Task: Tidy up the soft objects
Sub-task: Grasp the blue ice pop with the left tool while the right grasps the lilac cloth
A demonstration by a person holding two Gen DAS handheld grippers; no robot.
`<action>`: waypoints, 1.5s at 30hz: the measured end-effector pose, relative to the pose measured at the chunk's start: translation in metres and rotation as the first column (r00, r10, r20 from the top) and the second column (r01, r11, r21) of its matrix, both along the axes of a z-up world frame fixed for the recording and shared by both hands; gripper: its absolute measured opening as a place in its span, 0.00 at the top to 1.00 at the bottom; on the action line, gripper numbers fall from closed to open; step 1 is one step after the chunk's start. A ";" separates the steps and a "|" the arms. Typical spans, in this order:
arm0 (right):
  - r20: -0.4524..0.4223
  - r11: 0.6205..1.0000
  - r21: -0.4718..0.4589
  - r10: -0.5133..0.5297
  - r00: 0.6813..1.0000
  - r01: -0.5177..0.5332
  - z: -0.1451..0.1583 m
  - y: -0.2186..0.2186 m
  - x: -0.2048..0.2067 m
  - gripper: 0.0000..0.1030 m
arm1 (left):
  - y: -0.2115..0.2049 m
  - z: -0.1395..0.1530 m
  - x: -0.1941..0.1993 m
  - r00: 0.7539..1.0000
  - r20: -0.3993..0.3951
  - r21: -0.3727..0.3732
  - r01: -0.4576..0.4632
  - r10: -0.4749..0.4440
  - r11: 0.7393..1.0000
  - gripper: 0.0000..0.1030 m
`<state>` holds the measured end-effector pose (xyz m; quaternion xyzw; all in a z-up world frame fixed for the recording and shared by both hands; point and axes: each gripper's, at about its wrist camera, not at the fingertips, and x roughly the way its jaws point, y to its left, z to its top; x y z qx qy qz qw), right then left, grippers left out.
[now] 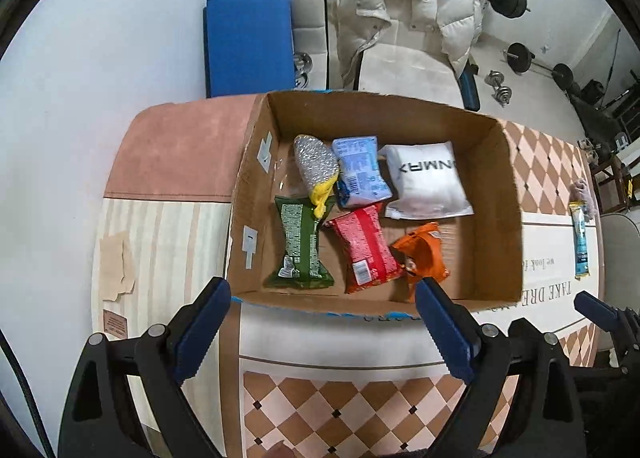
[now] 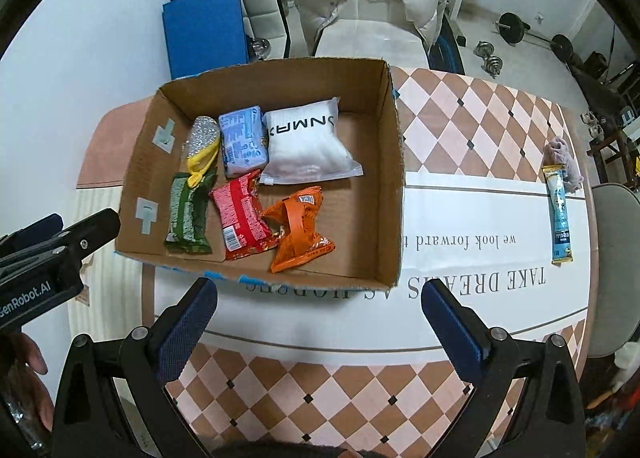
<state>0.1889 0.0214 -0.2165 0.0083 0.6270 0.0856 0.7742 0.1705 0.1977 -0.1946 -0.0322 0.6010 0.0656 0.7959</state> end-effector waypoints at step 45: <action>-0.270 0.873 0.021 -0.465 0.843 0.487 -0.148 -0.539 0.106 0.46 | -0.537 -0.213 0.186 0.821 -0.405 -0.137 0.382 -0.403 0.914 0.84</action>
